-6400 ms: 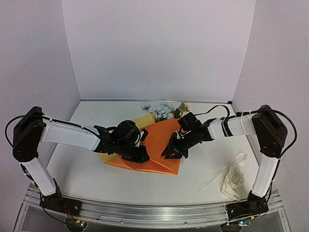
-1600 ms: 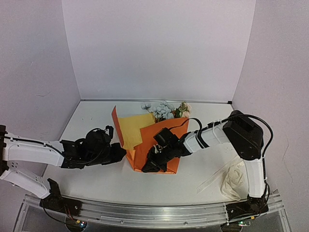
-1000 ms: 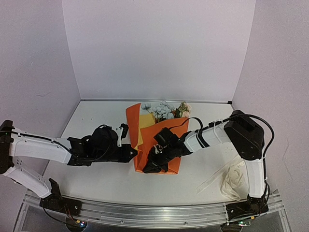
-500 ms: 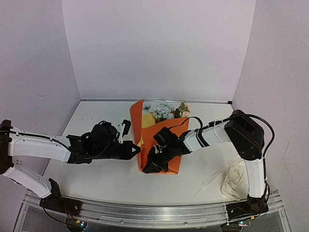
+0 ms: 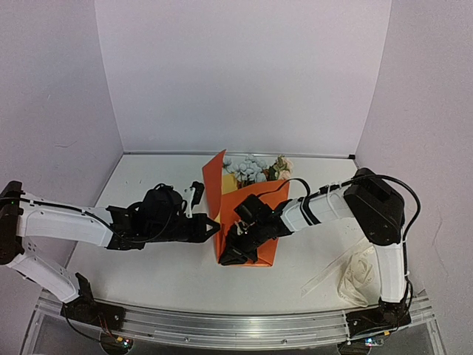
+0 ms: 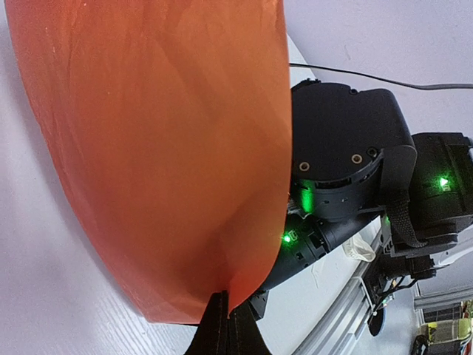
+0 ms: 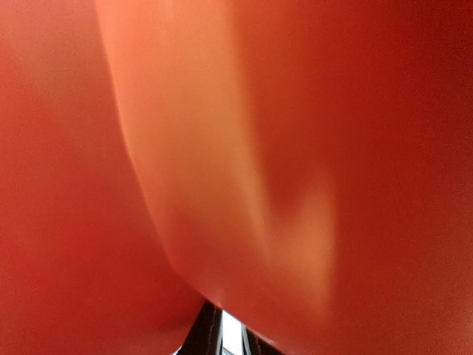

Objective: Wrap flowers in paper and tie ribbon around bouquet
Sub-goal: Fold the two-thirds-folded wrapping paper at the center of the board.

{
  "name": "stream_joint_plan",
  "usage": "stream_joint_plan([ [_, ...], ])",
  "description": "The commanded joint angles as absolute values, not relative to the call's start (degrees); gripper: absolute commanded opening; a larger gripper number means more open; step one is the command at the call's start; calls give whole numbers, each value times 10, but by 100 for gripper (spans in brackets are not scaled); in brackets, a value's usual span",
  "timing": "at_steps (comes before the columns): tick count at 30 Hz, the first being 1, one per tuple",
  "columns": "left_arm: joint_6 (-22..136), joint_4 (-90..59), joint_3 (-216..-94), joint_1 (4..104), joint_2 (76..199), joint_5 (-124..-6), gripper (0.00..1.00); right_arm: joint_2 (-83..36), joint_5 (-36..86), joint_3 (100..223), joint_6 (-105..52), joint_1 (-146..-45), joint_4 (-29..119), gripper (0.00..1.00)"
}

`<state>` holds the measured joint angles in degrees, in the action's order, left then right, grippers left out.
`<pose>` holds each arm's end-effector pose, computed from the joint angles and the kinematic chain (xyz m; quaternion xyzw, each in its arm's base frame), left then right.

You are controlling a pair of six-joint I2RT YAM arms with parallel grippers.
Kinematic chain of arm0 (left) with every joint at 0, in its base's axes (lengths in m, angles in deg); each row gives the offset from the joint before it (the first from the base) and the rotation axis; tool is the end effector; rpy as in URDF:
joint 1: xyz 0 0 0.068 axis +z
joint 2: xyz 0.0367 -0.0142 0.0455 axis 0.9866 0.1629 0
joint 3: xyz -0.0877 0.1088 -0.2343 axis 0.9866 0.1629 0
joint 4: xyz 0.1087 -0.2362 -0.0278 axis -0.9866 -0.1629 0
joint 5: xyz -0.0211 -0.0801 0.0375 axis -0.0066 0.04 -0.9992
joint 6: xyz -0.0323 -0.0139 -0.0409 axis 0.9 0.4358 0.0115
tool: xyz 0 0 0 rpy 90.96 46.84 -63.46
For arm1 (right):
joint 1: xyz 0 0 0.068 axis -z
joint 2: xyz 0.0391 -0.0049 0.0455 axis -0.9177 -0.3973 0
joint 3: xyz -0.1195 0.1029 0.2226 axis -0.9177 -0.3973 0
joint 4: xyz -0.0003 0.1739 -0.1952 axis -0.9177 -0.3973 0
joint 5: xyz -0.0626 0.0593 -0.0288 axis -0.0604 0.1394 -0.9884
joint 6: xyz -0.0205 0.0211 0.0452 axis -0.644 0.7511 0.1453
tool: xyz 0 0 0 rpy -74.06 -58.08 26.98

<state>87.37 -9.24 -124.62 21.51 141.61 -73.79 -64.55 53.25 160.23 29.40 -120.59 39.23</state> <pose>0.1530 -0.2555 0.2204 0.1268 0.8502 -0.3932 0.3262 0.2361 0.3609 0.1148 0.0262 -0.9082 -0.4062 0.0975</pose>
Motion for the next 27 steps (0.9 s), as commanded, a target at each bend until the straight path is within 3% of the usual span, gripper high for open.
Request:
stream_joint_plan([
  [1,871,-85,-1252,215,1396,-766,0,-612,528,1606,269,-1211,377,11],
  [17,813,-100,-1323,215,1467,-684,0,-438,504,1468,194,-1201,364,22],
  [24,779,-116,-1400,216,1559,-613,0,-273,403,1329,126,-1183,279,34],
  [27,764,-126,-1436,216,1601,-581,0,-211,356,1301,110,-1170,232,44],
])
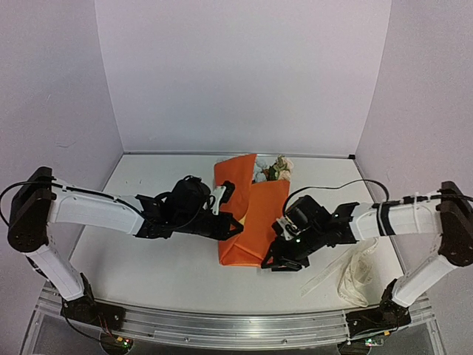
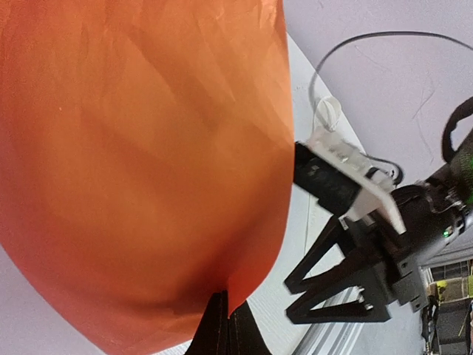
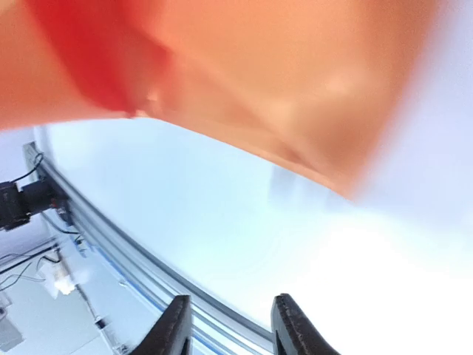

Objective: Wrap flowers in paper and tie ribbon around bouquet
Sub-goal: Fold the two-thirds-folded wrapping paper at the center of the board.

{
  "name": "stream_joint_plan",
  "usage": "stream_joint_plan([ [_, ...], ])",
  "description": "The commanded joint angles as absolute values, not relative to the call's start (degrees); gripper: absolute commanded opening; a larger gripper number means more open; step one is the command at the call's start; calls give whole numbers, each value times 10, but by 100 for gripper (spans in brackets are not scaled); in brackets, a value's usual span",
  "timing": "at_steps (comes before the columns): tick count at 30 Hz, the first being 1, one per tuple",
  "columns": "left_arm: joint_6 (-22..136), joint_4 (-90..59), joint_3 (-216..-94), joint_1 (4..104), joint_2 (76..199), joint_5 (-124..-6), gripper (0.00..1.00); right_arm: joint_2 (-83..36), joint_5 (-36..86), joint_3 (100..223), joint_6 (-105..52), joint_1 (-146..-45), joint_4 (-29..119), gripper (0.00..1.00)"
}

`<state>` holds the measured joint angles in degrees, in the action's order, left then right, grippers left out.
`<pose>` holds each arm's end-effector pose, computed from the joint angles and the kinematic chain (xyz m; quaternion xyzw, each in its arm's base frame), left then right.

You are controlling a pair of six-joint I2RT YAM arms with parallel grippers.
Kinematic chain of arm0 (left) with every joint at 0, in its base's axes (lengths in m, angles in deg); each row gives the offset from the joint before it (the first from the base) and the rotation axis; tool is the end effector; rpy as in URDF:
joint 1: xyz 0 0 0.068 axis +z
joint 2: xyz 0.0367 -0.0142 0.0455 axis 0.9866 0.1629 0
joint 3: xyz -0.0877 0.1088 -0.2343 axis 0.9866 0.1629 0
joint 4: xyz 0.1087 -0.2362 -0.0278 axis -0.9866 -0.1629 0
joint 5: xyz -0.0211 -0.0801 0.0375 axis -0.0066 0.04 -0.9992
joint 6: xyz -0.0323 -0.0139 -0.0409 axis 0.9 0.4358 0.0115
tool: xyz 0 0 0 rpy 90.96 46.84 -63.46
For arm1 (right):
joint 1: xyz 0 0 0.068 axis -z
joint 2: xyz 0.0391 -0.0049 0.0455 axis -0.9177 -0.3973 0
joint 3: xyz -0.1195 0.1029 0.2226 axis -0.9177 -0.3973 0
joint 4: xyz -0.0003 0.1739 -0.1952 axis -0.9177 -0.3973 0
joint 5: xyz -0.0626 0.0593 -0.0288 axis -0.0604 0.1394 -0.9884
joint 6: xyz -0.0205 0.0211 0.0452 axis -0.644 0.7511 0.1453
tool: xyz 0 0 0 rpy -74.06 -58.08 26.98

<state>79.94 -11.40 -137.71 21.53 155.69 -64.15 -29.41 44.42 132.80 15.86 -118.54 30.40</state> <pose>0.1785 -0.3094 0.2159 0.2239 0.8421 -0.4028 0.2801 0.1678 0.2411 0.1805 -0.0923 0.9246 0.3695 0.0108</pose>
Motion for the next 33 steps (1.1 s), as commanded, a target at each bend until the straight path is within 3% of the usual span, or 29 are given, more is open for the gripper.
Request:
stream_joint_plan([
  [1,760,-130,-1448,216,1617,-570,0,-194,344,1295,110,-1162,225,47],
  [6,745,-141,-1494,216,1672,-541,0,-180,349,1317,132,-1098,225,61],
  [11,737,-153,-1519,216,1705,-533,0,-220,365,1391,136,-1069,234,67],
  [22,735,-159,-1543,218,1737,-520,0,-298,357,1448,178,-1039,292,69],
  [27,733,-165,-1551,218,1746,-512,0,-350,363,1465,210,-1023,336,54],
  [33,729,-174,-1561,220,1748,-512,5,-390,371,1484,217,-1012,350,13],
])
